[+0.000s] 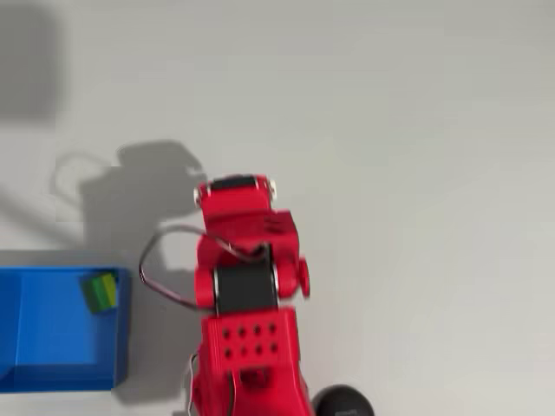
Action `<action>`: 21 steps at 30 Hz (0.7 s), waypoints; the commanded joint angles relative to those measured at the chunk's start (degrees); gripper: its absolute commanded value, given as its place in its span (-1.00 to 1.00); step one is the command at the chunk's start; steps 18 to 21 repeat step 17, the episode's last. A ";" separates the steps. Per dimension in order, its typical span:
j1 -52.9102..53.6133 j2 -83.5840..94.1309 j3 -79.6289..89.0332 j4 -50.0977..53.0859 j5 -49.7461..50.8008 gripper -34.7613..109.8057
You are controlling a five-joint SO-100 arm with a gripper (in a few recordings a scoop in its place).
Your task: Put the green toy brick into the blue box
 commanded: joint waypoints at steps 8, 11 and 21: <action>1.14 19.95 12.39 0.00 -1.14 -0.52; 1.23 22.15 14.94 0.00 -1.05 -0.52; 1.76 24.35 18.02 0.00 -1.41 -0.52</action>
